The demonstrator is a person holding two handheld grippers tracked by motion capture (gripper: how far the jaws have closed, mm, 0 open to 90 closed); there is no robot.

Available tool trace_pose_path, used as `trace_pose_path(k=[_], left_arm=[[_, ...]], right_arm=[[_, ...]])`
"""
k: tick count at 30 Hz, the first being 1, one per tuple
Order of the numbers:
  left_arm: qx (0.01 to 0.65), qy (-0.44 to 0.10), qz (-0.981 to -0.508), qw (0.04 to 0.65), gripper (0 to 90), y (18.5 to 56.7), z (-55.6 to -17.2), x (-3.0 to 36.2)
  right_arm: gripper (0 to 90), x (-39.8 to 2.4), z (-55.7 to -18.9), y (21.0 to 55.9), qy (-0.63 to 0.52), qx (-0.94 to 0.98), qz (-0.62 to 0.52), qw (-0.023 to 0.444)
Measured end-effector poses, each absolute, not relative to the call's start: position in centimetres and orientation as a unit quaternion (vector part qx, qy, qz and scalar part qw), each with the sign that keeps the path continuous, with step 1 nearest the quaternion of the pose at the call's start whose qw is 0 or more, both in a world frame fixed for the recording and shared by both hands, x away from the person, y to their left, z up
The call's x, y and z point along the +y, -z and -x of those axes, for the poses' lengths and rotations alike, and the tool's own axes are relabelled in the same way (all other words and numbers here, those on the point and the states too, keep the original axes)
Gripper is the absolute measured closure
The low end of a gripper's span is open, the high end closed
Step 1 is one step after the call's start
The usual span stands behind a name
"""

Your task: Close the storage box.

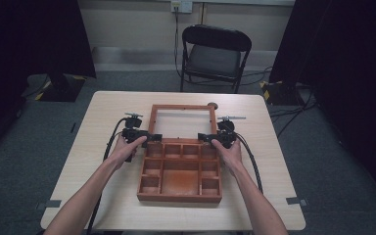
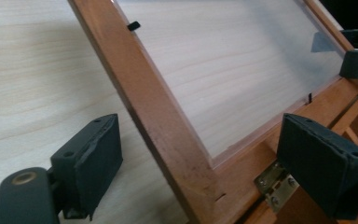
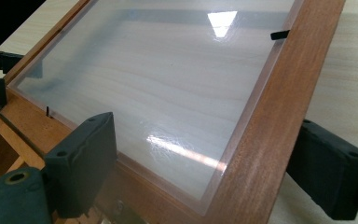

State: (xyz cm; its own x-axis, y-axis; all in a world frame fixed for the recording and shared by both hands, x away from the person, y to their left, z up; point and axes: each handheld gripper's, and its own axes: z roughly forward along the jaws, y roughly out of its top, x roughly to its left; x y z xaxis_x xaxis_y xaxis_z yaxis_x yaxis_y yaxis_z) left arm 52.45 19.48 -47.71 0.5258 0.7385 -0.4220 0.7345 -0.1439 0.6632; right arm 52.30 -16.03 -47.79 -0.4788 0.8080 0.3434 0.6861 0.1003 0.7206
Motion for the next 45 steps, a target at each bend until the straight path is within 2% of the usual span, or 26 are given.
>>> trace_pose_path(k=[5, 29, 37, 45], left_arm=[[0.473, -0.001, -0.764, 0.438, 16.4, 47.6, -52.3, 19.0], [0.459, -0.03, -0.77, 0.442, 15.0, 47.4, -52.2, 18.4], [0.457, -0.028, -0.769, 0.447, 15.5, 47.4, -52.2, 18.3], [0.447, -0.055, -0.774, 0.446, 20.1, 46.8, -51.9, 18.3]], right_arm=[[13.3, -16.0, -52.2, 47.6, -0.438, 0.74, -0.504, 0.079], [20.8, -16.1, -51.3, 46.8, -0.439, 0.746, -0.483, 0.13], [22.4, -16.2, -51.2, 46.7, -0.44, 0.747, -0.479, 0.134], [32.4, -16.6, -50.8, 46.1, -0.451, 0.742, -0.472, 0.155]])
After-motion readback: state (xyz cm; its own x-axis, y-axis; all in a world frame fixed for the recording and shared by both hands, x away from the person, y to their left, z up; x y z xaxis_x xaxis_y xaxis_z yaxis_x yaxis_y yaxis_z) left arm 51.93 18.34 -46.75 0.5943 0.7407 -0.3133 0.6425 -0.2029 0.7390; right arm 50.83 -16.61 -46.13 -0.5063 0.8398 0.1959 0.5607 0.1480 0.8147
